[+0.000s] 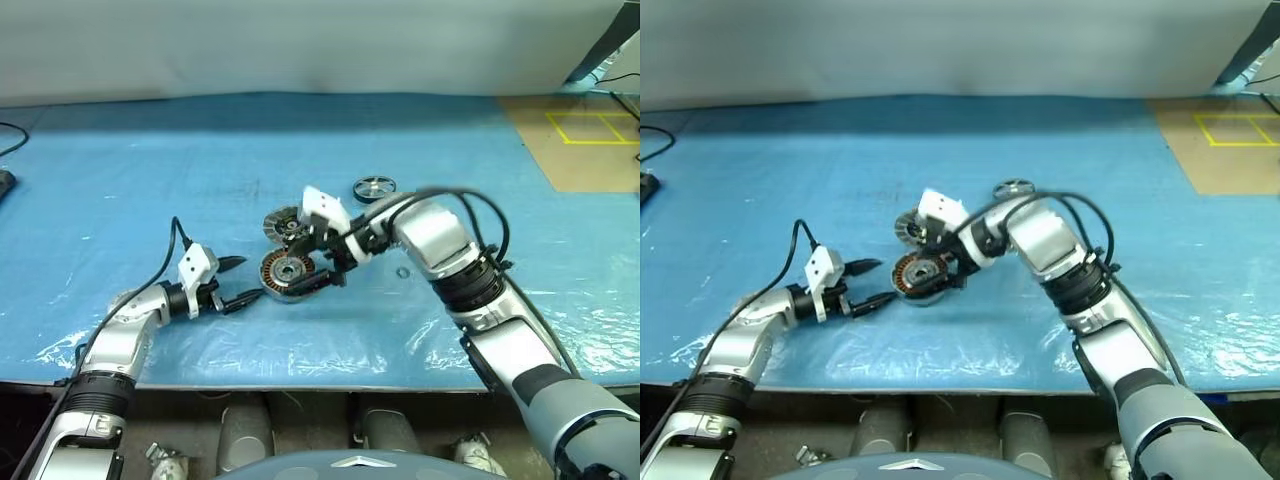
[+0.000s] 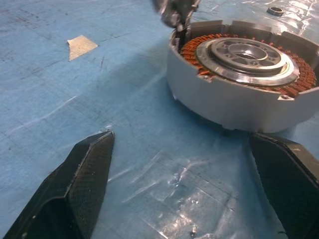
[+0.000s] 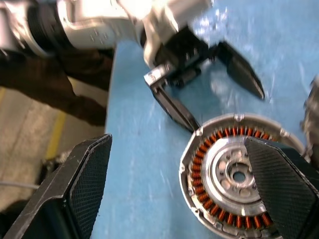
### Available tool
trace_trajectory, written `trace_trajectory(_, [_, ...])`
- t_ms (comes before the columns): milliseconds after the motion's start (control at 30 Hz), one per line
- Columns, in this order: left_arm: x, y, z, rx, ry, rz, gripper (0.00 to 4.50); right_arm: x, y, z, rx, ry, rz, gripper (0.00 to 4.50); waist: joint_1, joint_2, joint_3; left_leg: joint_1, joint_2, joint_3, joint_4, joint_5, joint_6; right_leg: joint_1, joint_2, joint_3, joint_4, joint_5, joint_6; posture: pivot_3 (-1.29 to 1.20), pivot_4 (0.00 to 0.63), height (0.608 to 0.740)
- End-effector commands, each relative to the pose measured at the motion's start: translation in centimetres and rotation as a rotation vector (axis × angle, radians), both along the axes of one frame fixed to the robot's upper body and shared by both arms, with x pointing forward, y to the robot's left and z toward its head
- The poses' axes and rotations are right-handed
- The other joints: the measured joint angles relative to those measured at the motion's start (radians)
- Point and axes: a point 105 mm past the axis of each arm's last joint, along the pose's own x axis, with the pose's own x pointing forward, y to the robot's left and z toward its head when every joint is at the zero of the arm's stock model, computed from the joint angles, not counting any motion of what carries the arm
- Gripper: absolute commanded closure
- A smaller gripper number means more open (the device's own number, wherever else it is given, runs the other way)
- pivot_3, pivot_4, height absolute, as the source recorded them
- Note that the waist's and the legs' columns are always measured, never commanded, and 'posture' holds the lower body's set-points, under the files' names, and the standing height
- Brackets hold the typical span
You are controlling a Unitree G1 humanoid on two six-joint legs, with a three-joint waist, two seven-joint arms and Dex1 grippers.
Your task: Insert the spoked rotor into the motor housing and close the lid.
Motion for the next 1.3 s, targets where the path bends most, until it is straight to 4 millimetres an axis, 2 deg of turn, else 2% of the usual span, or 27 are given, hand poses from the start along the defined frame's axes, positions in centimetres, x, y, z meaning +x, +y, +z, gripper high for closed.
trace_trajectory(33, [0.2,0.4,0.2,0.008,0.002,0.000,0.00,-0.8,-0.7,2.1,0.066,0.028,0.007,0.01,0.002,0.000,0.000,0.000,0.000,0.000,0.000,0.000,0.000,0.000,0.000,0.000,0.000,0.000,0.001,0.00,0.150,0.740])
trace_trajectory(133, [0.1,0.6,0.6,0.008,0.007,-0.016,0.00,-0.9,-1.8,2.1,0.078,0.010,-0.013,0.01,0.007,0.000,0.000,0.000,0.000,0.000,0.000,0.000,0.000,0.000,0.000,0.000,-0.001,0.002,0.003,0.00,0.150,0.740])
trace_trajectory(333, [-0.4,1.5,1.1,0.025,0.018,-0.036,0.00,-1.5,-4.2,0.4,0.102,-0.002,-0.051,0.01,0.008,0.000,0.000,0.000,0.000,0.000,0.000,0.000,0.000,0.000,0.000,0.000,0.000,0.002,0.003,0.00,0.150,0.740])
trace_trajectory(500, [-1.0,2.2,0.8,0.036,0.060,-0.050,0.00,-0.2,-5.8,-0.7,0.131,0.011,-0.189,0.01,0.007,0.000,0.000,0.000,0.000,0.000,0.000,0.000,0.000,0.000,0.000,0.000,0.000,0.002,0.003,0.00,0.150,0.740])
trace_trajectory(567, [-1.0,2.3,1.0,0.028,0.057,-0.049,0.00,0.7,-6.5,-0.9,0.148,-0.046,-0.249,0.01,0.008,0.000,0.000,0.000,0.000,0.000,0.001,0.000,0.000,0.000,0.000,0.000,0.000,0.002,0.003,0.00,0.150,0.740])
trace_trajectory(667, [-0.7,2.0,1.3,-0.002,0.049,-0.052,0.00,1.7,-7.9,0.0,0.327,-0.256,-0.287,0.01,0.012,-0.001,0.000,0.000,0.000,0.000,0.001,0.000,0.000,0.001,-0.001,0.000,0.000,0.001,0.002,0.00,0.150,0.740])
trace_trajectory(733, [-0.7,1.7,1.3,-0.020,0.042,-0.067,0.00,2.1,-9.4,-1.3,0.309,-0.345,-0.303,0.01,0.014,-0.001,0.000,-0.001,-0.001,0.000,0.001,0.000,0.000,0.000,-0.001,0.000,0.000,0.001,0.002,0.00,0.150,0.740])
trace_trajectory(800, [-0.9,1.3,1.3,-0.044,0.035,-0.093,0.00,2.2,-11.2,-3.0,0.271,-0.319,-0.347,0.01,0.016,-0.001,0.000,-0.001,-0.001,0.000,0.002,0.000,0.000,0.000,-0.001,0.000,0.000,0.001,0.002,0.00,0.150,0.740])
trace_trajectory(900, [-1.2,1.0,1.4,-0.075,0.034,-0.115,0.00,3.3,-13.4,-4.0,0.297,-0.364,-0.491,0.01,0.021,-0.001,0.000,-0.001,-0.001,0.000,0.002,0.000,0.000,0.001,-0.001,0.000,0.000,0.000,0.000,0.00,0.150,0.740])
trace_trajectory(1000, [-1.2,0.8,1.4,-0.084,0.028,-0.123,0.00,3.3,-15.4,-5.8,0.228,-0.450,-0.542,0.01,0.020,-0.001,0.000,-0.001,0.000,0.000,0.003,0.000,0.000,0.001,-0.001,0.000,0.000,0.000,0.000,0.00,0.150,0.740])
trace_trajectory(1067, [-1.0,0.5,1.4,-0.083,0.025,-0.126,0.00,3.3,-17.1,-6.8,0.228,-0.445,-0.625,0.01,0.021,-0.001,0.000,-0.001,-0.001,0.000,0.003,0.000,0.000,0.001,-0.001,0.000,0.000,0.000,0.000,0.00,0.150,0.740])
trace_trajectory(1300, [-0.8,-0.6,1.8,-0.083,0.012,-0.140,0.00,2.9,-18.8,-9.1,0.195,-0.430,-0.731,0.01,0.020,-0.001,0.000,-0.001,0.000,0.000,0.004,0.000,0.001,0.001,-0.001,0.000,0.000,0.000,0.000,0.00,0.150,0.740])
